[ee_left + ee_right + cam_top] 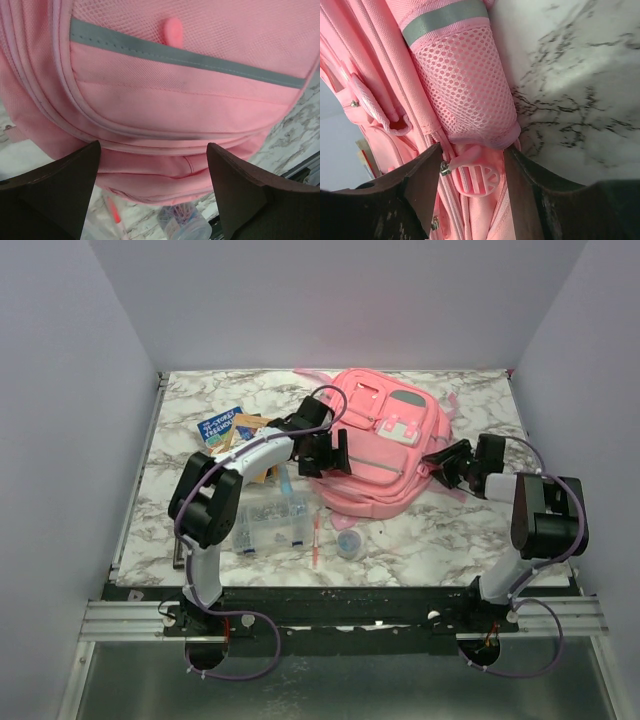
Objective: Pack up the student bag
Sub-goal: Adjust the student bag at the center of the board.
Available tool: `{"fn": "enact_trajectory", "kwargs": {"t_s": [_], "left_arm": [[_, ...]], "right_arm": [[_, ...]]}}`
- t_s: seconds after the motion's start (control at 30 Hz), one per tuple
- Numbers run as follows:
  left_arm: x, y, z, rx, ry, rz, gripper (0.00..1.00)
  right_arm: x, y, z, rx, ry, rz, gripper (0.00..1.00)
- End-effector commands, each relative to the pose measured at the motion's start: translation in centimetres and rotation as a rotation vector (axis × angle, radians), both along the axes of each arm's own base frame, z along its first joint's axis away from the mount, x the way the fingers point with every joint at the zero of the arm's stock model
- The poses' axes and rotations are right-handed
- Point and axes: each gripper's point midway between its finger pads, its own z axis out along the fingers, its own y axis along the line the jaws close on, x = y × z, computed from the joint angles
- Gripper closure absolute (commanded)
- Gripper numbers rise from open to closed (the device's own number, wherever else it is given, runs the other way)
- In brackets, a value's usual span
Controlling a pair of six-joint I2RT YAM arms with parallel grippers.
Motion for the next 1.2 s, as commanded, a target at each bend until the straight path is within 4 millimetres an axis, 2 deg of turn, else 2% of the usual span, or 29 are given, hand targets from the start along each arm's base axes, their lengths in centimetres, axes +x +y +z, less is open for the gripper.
{"fn": "enact_trajectory", "kwargs": {"t_s": [0.0,0.13,0.2,0.23,0.3,0.33,0.4,0.47,0.63,0.73,0.9,1.03,1.17], "left_arm": [[0.3,-3.3,-1.9,-0.088,0.115,-0.02,0.11],[-0.9,-6.2,-1.7,-0.128,0.143,-0.077,0.13],[-1.3,-7.2,-0.9,-0.157,0.148,-0.109,0.13],[-1.3,-7.6,-0.4,-0.176,0.151,-0.121,0.13],[-0.7,-7.5,0.2,-0.185,0.139,-0.125,0.12],[-0.3,-7.3,0.3,-0.183,0.134,-0.124,0.12],[0.4,-6.5,0.1,-0.177,0.138,-0.111,0.12],[0.9,-5.7,-0.4,-0.175,0.154,-0.095,0.12],[0.7,-5.2,-2.2,-0.155,0.202,-0.105,0.12],[0.3,-5.9,-2.3,-0.188,0.248,-0.112,0.12],[0.3,-6.2,-1.8,-0.207,0.257,-0.113,0.12],[0.1,-6.3,-1.3,-0.222,0.259,-0.115,0.13],[0.2,-6.4,-0.8,-0.228,0.25,-0.119,0.13]], "right_arm": [[-2.6,-2.4,-1.8,-0.029,0.074,-0.086,0.45],[-4.7,-3.6,-0.2,-0.115,0.063,-0.06,0.44],[-5.1,-3.6,1.5,-0.174,-0.016,-0.009,0.43],[-5.2,-3.4,2.3,-0.208,-0.059,0.03,0.37],[-5.0,-3.6,3.3,-0.309,-0.092,0.074,0.15],[-5.1,-3.5,3.5,-0.369,-0.089,0.098,0.12],[-4.5,-3.7,4.4,-0.493,-0.1,0.114,0.11],[-4.5,-3.8,5.1,-0.538,-0.106,0.123,0.1],[-3.4,-1.5,6.2,-0.393,-0.139,0.148,0.08],[-2.3,0.5,7.6,-0.27,-0.213,0.189,0.11],[-1.4,2.5,9.3,-0.089,-0.34,0.238,0.14],[-0.6,2.3,9.0,-0.107,-0.379,0.255,0.14],[0.3,1.8,7.8,-0.11,-0.382,0.303,0.13]]}}
